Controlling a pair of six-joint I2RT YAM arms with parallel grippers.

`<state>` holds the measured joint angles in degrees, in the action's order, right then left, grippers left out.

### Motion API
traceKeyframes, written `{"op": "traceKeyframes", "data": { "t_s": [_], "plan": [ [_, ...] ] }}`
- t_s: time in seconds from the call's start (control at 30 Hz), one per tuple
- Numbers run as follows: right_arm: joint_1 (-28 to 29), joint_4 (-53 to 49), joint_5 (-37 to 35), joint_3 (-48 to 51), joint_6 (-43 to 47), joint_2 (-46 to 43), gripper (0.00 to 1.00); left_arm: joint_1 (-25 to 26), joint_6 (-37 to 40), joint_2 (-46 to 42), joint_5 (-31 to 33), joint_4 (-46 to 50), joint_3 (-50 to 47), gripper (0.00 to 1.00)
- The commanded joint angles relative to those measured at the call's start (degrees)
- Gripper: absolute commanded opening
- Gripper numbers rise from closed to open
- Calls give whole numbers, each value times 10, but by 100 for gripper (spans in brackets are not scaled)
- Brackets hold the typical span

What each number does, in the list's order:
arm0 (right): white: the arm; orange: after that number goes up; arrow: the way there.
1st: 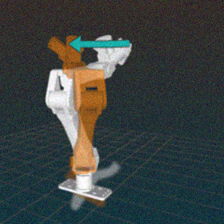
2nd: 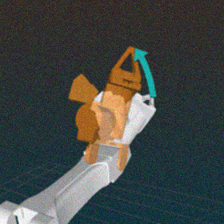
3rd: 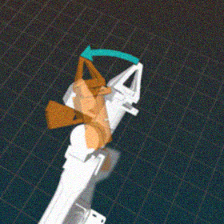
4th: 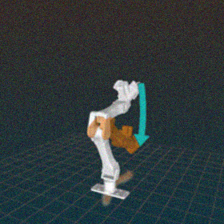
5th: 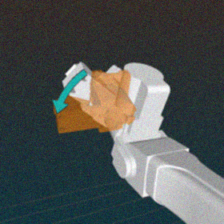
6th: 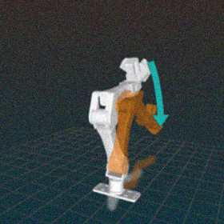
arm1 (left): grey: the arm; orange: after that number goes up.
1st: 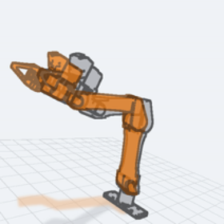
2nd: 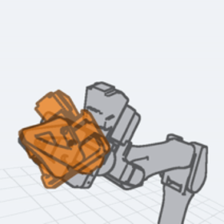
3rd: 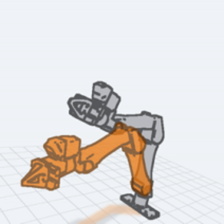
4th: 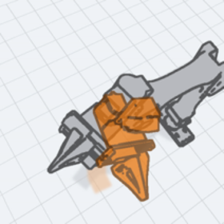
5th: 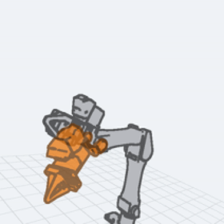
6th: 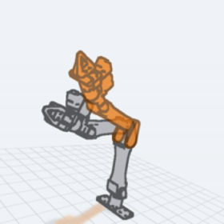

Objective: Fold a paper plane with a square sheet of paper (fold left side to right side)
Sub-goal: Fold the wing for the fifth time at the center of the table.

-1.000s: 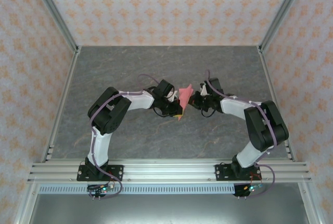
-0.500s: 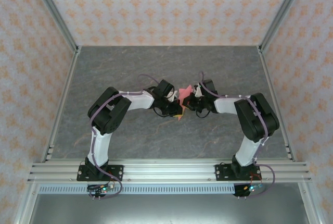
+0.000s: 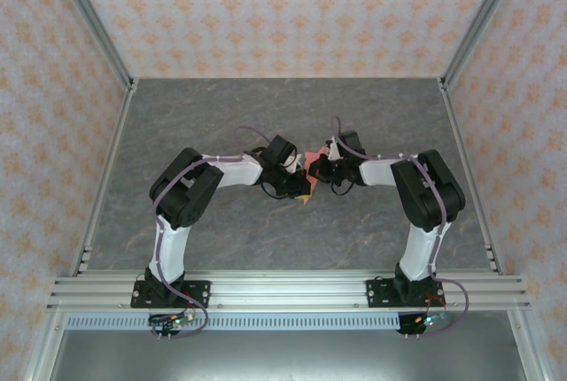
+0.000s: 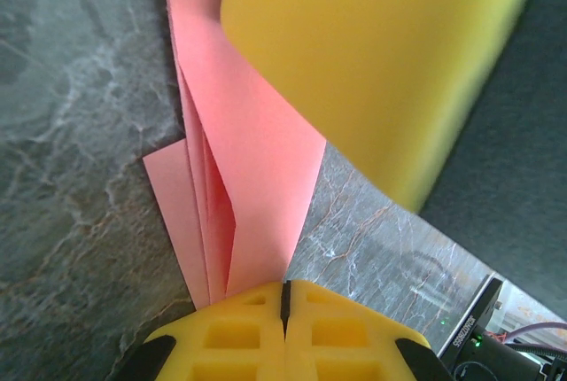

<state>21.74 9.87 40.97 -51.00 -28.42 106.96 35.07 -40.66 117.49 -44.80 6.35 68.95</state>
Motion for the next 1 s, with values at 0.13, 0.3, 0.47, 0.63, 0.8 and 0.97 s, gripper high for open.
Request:
{"op": "traceKeyframes", "data": {
  "t_s": [0.13,0.3,0.47,0.63,0.8,0.97],
  "plan": [
    [-20,6,-31,8,33,15,0,-11,-8,24,26,44,-22,0],
    [-43,24,-30,14,49,18,0,-13,-10,25,25,48,-25,0],
    [-64,24,-30,3,62,21,0,-13,-10,27,23,50,-25,0],
    [-80,10,-30,-16,72,27,0,-14,-11,28,22,51,-24,0],
    [-95,-2,-33,-41,75,43,0,-13,-11,28,21,52,-25,0],
    [-116,-11,-34,-61,75,53,0,-13,-10,28,21,53,-25,0]
  ]
}}
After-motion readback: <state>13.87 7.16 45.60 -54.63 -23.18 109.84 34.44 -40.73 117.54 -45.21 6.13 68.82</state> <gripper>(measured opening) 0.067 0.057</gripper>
